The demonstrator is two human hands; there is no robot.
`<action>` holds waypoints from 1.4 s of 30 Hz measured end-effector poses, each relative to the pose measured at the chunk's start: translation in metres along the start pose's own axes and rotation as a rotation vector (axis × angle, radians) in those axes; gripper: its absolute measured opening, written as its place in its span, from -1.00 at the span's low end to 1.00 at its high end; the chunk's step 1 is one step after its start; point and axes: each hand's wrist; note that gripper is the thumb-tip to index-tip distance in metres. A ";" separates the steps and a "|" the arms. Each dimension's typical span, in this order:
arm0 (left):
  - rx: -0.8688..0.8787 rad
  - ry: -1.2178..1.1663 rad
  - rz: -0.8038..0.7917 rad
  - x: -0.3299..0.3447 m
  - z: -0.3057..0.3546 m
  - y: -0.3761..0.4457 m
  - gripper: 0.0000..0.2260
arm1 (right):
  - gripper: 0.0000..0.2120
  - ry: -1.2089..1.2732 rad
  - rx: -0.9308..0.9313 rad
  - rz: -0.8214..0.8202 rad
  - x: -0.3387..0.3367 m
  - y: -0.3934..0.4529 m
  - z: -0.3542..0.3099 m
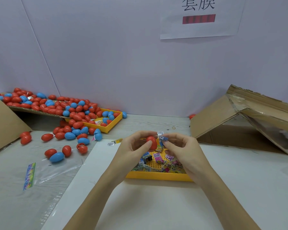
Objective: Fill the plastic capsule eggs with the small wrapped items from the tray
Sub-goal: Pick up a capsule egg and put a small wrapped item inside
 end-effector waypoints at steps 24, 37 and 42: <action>0.001 -0.052 0.003 0.000 0.000 0.000 -0.78 | -0.87 -0.025 0.039 -0.012 0.003 -0.003 -0.001; -0.006 -0.043 0.033 -0.001 0.001 0.000 -0.78 | -0.96 -0.035 0.000 0.025 0.007 -0.006 -0.005; 0.006 -0.019 0.046 0.001 0.003 -0.001 -0.77 | -0.88 -0.034 -0.009 0.070 0.010 -0.005 -0.004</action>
Point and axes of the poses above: each hand's wrist, its own y-axis towards the middle knuckle, its own x-axis out of the palm, z = x × y, and after that the axes turned 11 degrees about -z, right-handed
